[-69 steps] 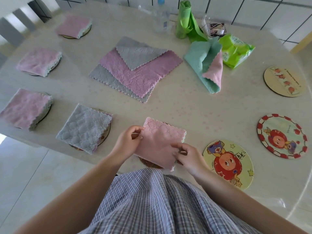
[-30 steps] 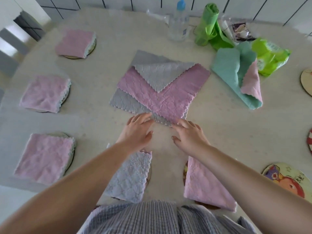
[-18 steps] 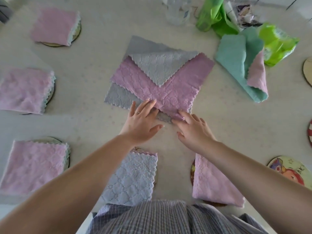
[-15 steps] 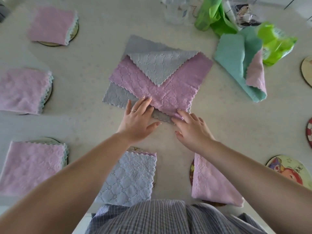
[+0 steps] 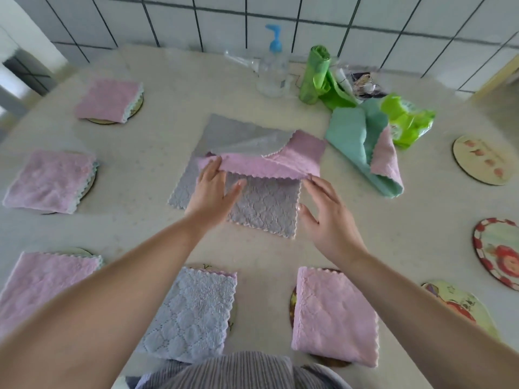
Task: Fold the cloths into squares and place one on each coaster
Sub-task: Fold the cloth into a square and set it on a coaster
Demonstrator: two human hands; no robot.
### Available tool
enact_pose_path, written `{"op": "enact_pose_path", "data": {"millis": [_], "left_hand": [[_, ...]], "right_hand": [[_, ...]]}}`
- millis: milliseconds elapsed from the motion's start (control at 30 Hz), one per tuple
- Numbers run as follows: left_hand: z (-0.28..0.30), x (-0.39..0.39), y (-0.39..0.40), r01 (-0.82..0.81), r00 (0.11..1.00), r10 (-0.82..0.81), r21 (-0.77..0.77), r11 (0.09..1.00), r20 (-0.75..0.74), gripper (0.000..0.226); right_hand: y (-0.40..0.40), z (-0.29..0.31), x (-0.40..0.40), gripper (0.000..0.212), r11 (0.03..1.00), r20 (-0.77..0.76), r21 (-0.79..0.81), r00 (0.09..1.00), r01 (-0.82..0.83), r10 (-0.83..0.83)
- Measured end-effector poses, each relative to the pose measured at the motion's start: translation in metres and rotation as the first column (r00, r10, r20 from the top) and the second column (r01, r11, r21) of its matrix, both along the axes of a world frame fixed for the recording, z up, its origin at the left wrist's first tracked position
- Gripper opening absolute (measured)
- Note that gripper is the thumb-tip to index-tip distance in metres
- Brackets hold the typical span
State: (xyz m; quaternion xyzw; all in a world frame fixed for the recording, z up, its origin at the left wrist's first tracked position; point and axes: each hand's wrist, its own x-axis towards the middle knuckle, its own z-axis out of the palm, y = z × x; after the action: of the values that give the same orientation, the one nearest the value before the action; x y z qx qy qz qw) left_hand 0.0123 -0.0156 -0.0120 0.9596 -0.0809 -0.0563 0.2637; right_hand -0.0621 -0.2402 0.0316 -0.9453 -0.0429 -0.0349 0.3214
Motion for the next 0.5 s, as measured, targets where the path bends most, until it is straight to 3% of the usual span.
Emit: {"op": "enact_pose_path", "data": {"millis": [100,233,367,500], "left_hand": [[0.022,-0.001,-0.013,-0.113,0.988,0.128,-0.165,0.980,0.083,0.048],[0.065,-0.016,-0.045,-0.118,0.950,0.199,-0.313,0.942,0.241,0.044],[0.100,-0.033,-0.081,-0.022,0.910,0.089,-0.167,0.986,0.405,0.050],[0.128,-0.046,-0.122,0.004,0.802,0.017,-0.034,0.999,0.597,0.035]], "right_hand": [[-0.025,0.014,-0.002,0.048,0.999,0.111,0.052,0.994,0.012,-0.018],[-0.067,0.040,-0.003,0.048,0.995,0.248,0.097,0.969,-0.021,-0.003],[-0.123,0.068,-0.010,0.055,0.992,0.324,0.121,0.946,-0.047,0.005],[-0.184,0.098,-0.018,0.059,0.993,0.421,0.086,0.906,-0.076,0.033]]}}
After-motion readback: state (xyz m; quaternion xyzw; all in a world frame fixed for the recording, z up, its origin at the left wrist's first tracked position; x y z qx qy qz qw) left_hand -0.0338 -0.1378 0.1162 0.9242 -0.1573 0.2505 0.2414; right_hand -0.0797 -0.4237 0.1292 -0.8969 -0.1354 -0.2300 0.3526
